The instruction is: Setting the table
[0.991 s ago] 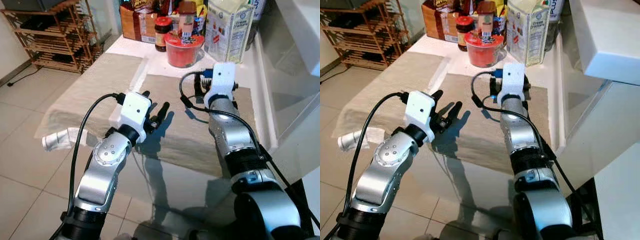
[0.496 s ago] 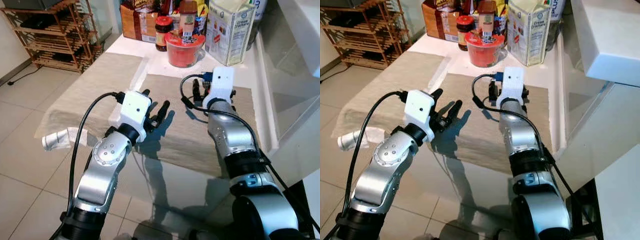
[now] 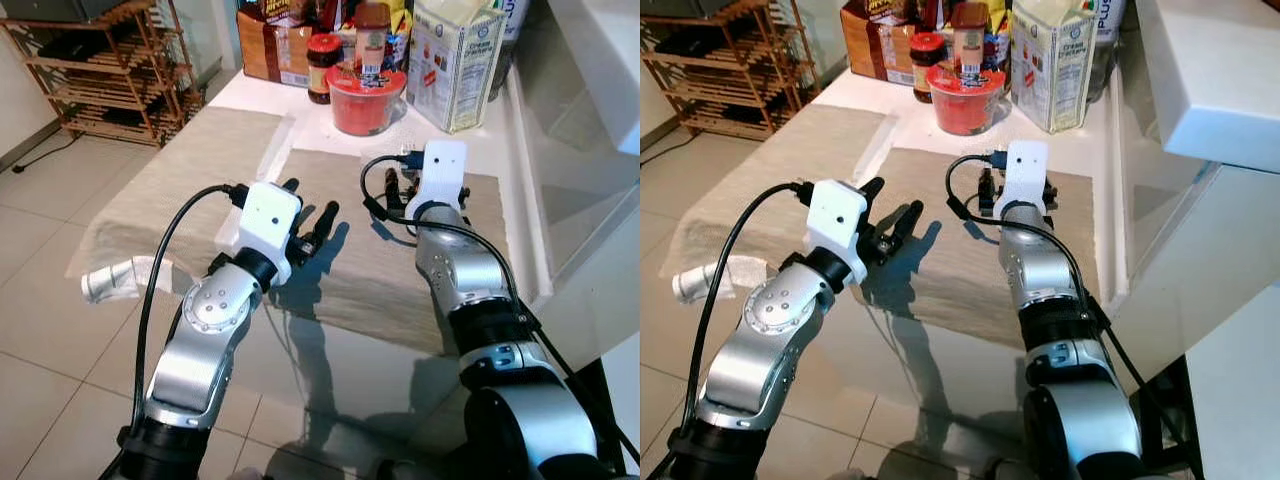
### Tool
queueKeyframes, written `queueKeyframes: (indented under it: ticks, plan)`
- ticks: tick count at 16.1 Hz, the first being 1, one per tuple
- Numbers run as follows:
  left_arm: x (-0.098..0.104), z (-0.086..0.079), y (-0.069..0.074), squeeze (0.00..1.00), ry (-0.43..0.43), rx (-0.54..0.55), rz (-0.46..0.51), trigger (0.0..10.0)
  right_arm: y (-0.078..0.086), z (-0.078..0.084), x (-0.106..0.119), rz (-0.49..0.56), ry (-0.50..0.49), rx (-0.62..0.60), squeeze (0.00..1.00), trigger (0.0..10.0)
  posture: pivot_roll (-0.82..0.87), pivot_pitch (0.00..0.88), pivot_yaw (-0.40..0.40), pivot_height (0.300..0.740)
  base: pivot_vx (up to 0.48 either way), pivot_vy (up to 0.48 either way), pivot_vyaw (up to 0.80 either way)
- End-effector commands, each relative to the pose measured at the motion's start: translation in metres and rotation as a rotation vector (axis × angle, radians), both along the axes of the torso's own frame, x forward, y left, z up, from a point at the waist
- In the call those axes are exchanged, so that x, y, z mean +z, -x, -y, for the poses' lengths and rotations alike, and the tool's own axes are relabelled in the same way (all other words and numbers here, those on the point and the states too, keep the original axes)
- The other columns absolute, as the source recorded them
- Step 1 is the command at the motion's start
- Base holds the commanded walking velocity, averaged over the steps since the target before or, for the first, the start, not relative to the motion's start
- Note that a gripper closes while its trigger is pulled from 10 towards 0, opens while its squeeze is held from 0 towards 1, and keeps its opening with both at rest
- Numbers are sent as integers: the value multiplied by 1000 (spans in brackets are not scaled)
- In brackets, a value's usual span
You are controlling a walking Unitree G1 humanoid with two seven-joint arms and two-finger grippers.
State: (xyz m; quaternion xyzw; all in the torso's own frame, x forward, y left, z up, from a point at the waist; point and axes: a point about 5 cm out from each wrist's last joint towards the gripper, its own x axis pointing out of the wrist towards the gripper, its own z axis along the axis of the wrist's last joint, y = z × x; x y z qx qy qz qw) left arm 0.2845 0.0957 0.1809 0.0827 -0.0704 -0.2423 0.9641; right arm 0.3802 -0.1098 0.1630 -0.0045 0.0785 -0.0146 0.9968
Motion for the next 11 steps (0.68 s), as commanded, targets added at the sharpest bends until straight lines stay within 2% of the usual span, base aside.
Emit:
queueKeyframes:
  ticks: [1, 3, 5, 11]
  plan:
    - [4, 1, 3, 0, -11, -4, 17, 10000, 2, -5, -5, -29, -11, 20, 0, 10000, 87, 59, 22, 740, 0, 0, 0]
    - [4, 0, 2, 0, -11, 0, 19, 10000, 5, -9, 2, 21, -5, 46, 0, 10000, 86, 53, 18, 740, 0, 0, 0]
    - [4, 0, 2, 0, -11, 4, 20, 10000, 12, -14, -3, -13, 2, 69, 0, 10000, 86, 51, 14, 740, 0, 0, 0]
    - [5, -1, 3, 0, -8, 10, 20, 10000, 16, -5, -13, -55, 19, 40, 0, 10000, 90, 49, 16, 740, 0, 0, 0]
